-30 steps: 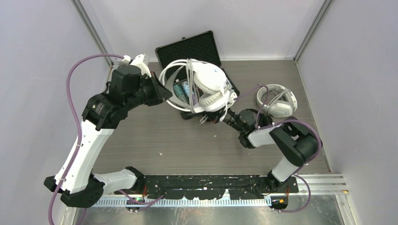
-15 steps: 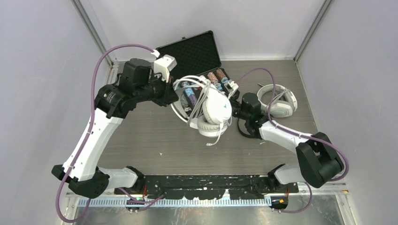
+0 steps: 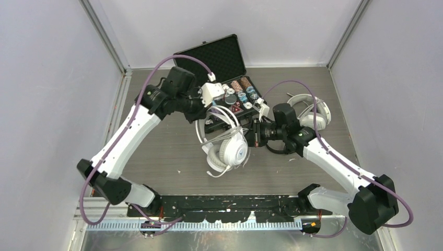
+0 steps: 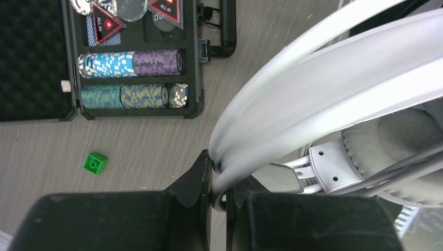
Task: Wrap the headphones
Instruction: Wrap the headphones cable around the headphones.
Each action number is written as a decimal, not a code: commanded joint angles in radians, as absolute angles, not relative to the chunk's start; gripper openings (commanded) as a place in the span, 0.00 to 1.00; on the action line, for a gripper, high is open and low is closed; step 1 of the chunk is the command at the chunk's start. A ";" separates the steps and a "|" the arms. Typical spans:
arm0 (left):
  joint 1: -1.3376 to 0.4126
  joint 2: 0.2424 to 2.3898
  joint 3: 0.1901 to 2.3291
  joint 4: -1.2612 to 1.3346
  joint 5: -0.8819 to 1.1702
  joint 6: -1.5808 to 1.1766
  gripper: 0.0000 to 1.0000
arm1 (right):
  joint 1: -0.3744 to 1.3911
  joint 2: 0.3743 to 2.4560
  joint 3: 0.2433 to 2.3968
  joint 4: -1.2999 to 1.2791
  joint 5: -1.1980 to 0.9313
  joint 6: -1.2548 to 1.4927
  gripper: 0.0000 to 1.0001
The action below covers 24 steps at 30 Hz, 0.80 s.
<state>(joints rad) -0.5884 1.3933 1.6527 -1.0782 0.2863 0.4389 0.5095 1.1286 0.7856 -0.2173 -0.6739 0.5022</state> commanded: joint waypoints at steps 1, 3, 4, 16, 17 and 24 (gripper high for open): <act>-0.580 1.468 1.733 -1.325 0.194 0.636 0.00 | 0.481 1.079 0.867 -0.383 -0.552 0.517 0.00; -0.581 1.500 1.745 -1.366 0.140 0.663 0.00 | 0.480 1.084 0.864 -0.394 -0.540 0.535 0.00; -0.581 1.508 1.744 -1.379 0.120 0.676 0.00 | 0.479 1.090 0.859 -0.392 -0.546 0.552 0.00; -0.597 1.589 1.625 -1.354 -0.053 0.891 0.00 | 0.507 1.128 0.734 -0.272 -0.576 0.732 0.00; -0.605 1.605 1.619 -1.363 -0.076 0.901 0.00 | 0.525 1.135 0.720 -0.263 -0.566 0.742 0.00; -0.644 1.654 1.525 -1.293 -0.203 0.947 0.00 | 0.677 1.239 0.700 -0.189 -0.404 0.792 0.00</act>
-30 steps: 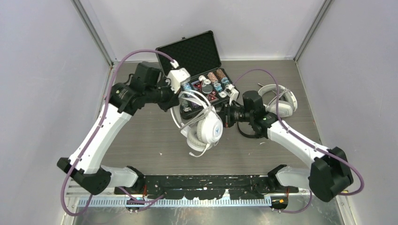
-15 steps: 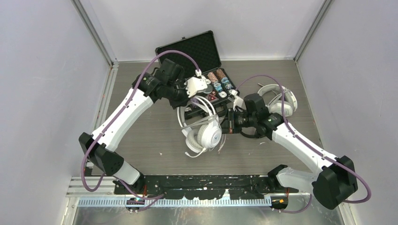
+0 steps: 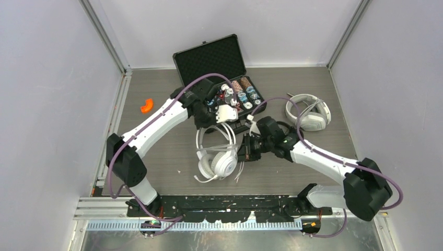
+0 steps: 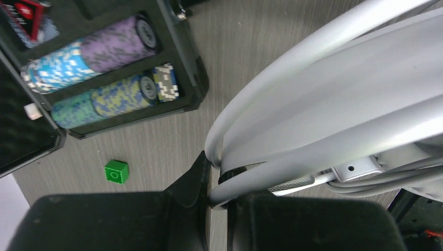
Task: Wrap the headphones
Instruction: Place the headphones at the center of the board.
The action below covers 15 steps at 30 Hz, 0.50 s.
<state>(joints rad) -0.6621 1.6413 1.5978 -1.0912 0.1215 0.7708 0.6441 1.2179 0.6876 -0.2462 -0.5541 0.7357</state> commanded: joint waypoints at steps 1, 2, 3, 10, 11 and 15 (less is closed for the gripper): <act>-0.647 1.659 1.511 -1.277 -0.214 0.948 0.00 | 0.696 1.256 0.702 -0.178 -0.389 0.799 0.00; -0.650 1.664 1.497 -1.263 -0.230 0.948 0.00 | 0.714 1.280 0.706 -0.170 -0.373 0.808 0.00; -0.654 1.670 1.480 -1.245 -0.255 0.948 0.00 | 0.730 1.290 0.707 -0.157 -0.356 0.816 0.00; -0.683 1.694 1.390 -1.076 -0.322 0.947 0.05 | 0.806 1.409 0.670 0.009 -0.259 0.928 0.00; -0.683 1.694 1.387 -1.051 -0.321 0.946 0.06 | 0.812 1.422 0.662 0.044 -0.254 0.944 0.00; -0.691 1.637 1.339 -0.909 -0.245 0.943 0.22 | 0.833 1.444 0.602 0.167 -0.184 1.004 0.00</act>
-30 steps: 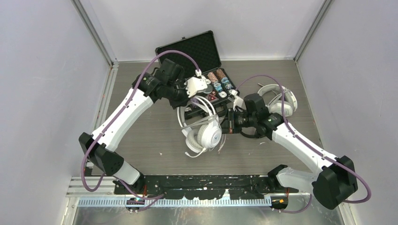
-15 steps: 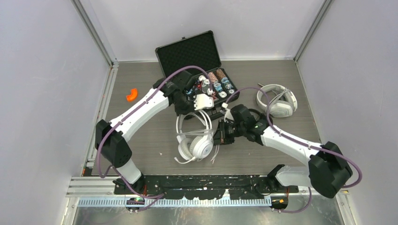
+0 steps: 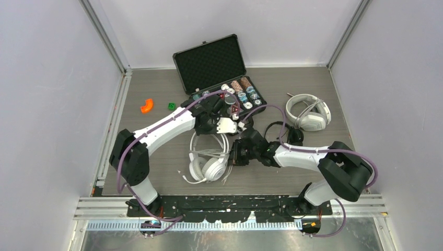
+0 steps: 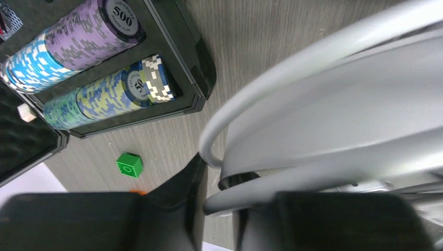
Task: Wrap the headphones
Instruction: Place the headphones at the center of the board.
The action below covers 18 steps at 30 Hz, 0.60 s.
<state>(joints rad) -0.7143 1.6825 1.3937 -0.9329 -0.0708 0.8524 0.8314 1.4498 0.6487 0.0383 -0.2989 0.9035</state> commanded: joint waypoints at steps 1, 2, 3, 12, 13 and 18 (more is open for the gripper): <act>-0.692 1.624 1.324 -0.882 -0.240 0.943 0.27 | 0.833 1.451 0.598 0.175 -0.178 1.010 0.00; -0.692 1.616 1.315 -0.866 -0.240 0.942 0.32 | 0.833 1.456 0.594 0.180 -0.171 1.015 0.00; -0.692 1.612 1.311 -0.861 -0.239 0.940 0.38 | 0.834 1.460 0.587 0.191 -0.168 1.020 0.00; -0.700 1.462 1.224 -0.693 -0.082 0.851 0.76 | 0.836 1.572 0.612 0.236 -0.209 1.023 0.00; -0.699 1.436 1.219 -0.669 -0.065 0.833 0.79 | 0.839 1.577 0.613 0.240 -0.210 1.025 0.00; -0.698 1.355 1.229 -0.647 -0.053 0.699 0.86 | 0.856 1.578 0.624 0.235 -0.195 1.028 0.00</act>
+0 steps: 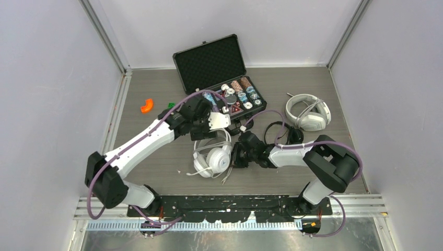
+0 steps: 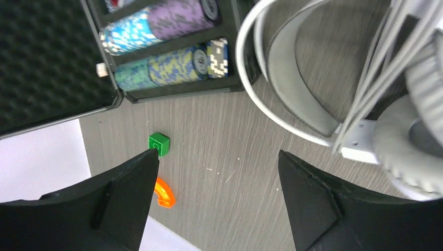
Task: Wrap the headphones
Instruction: Place the headphones at the center of the board.
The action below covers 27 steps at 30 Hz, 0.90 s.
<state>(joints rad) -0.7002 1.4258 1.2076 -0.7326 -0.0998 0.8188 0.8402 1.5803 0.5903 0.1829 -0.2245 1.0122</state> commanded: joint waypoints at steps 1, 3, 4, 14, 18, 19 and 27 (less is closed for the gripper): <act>-0.698 1.346 1.235 -0.648 -0.042 0.654 0.85 | 0.862 1.577 0.627 0.232 -0.189 1.029 0.00; -0.699 1.332 1.231 -0.616 -0.033 0.505 0.82 | 0.875 1.576 0.641 0.214 -0.177 1.021 0.00; -0.698 1.330 1.232 -0.604 -0.034 0.400 0.79 | 0.880 1.578 0.651 0.198 -0.172 1.014 0.00; -0.678 1.413 1.223 -0.643 0.075 -0.265 0.66 | 0.887 1.540 0.689 0.008 -0.056 0.917 0.20; -0.660 1.427 1.185 -0.648 0.041 -0.333 0.64 | 0.888 1.492 0.681 -0.066 -0.005 0.901 0.22; -0.651 1.431 1.173 -0.651 0.035 -0.339 0.64 | 0.888 1.483 0.679 -0.069 -0.003 0.900 0.22; -0.637 1.471 1.101 -0.653 0.031 -0.343 0.61 | 0.887 1.451 0.687 -0.160 0.098 0.843 0.26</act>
